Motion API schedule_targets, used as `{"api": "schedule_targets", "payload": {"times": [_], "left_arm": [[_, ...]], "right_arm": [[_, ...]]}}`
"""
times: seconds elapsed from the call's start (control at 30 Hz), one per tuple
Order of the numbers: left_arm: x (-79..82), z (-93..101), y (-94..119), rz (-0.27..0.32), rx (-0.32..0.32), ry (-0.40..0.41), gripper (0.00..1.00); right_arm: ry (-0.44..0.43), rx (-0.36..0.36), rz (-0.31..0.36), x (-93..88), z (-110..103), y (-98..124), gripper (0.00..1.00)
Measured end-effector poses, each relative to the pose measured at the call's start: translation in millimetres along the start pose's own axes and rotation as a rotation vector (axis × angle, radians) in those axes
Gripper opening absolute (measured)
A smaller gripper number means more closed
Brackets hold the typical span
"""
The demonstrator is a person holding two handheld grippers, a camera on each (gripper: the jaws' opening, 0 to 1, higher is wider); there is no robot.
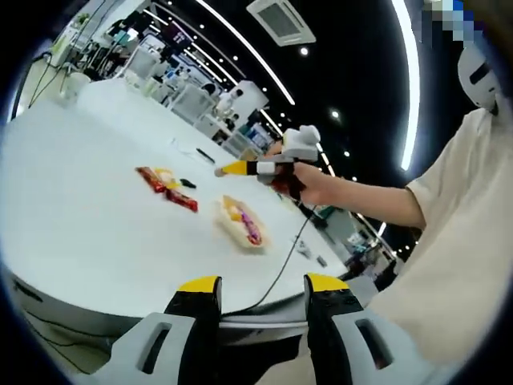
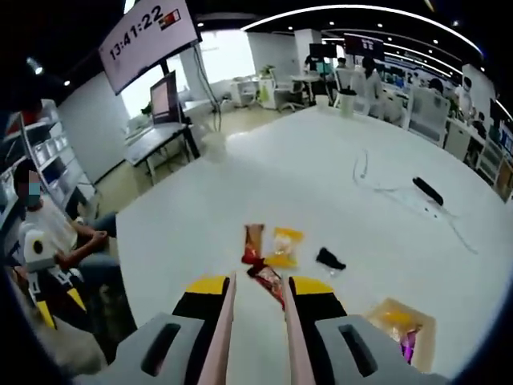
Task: Place the target food into the container with the food tongs after gripping and lifting it, then release it inside without dropping or visibly crushing the food.
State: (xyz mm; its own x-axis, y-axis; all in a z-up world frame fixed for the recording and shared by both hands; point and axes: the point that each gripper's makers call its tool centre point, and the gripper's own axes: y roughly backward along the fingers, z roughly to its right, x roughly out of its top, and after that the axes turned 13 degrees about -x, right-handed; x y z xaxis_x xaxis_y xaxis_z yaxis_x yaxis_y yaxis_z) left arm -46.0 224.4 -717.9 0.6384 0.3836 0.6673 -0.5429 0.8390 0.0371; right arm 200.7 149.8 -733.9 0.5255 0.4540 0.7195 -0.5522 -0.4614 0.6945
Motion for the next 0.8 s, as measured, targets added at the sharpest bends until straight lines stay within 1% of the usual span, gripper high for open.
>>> {"api": "schedule_targets", "payload": {"times": [0.17, 0.33, 0.47, 0.5, 0.57, 0.63, 0.67, 0.8], "left_arm": [[-0.3, 3.4, -2, 0.014, 0.013, 0.006, 0.40], [3.1, 9.6, 0, 0.024, 0.003, 0.004, 0.40], [7.6, 15.5, 8, 0.010, -0.027, -0.017, 0.40], [8.9, 17.2, 13, -0.007, -0.035, -0.028, 0.40], [13.2, 19.1, 21, -0.017, -0.047, -0.044, 0.40], [14.7, 18.4, 24, -0.035, -0.046, -0.063, 0.40], [16.8, 18.9, 25, -0.042, -0.043, -0.078, 0.40], [36.5, 23.0, 29, -0.001, -0.018, -0.117, 0.40]], "right_arm": [[0.009, 0.017, -0.004, -0.7, -5, -4, 0.29], [0.008, 0.011, 0.002, -0.4, -14, 5, 0.29], [-0.013, -0.026, 0.018, 4.4, -15, 14, 0.29], [-0.020, -0.032, 0.024, 6.2, -16, 15, 0.29], [-0.040, -0.040, 0.035, 9.3, -19, 16, 0.29], [-0.042, -0.054, 0.043, 10.7, -22, 15, 0.29], [-0.044, -0.054, 0.039, 11.1, -24, 15, 0.29], [-0.012, -0.044, 0.053, 18.5, -28, 21, 0.29]]}}
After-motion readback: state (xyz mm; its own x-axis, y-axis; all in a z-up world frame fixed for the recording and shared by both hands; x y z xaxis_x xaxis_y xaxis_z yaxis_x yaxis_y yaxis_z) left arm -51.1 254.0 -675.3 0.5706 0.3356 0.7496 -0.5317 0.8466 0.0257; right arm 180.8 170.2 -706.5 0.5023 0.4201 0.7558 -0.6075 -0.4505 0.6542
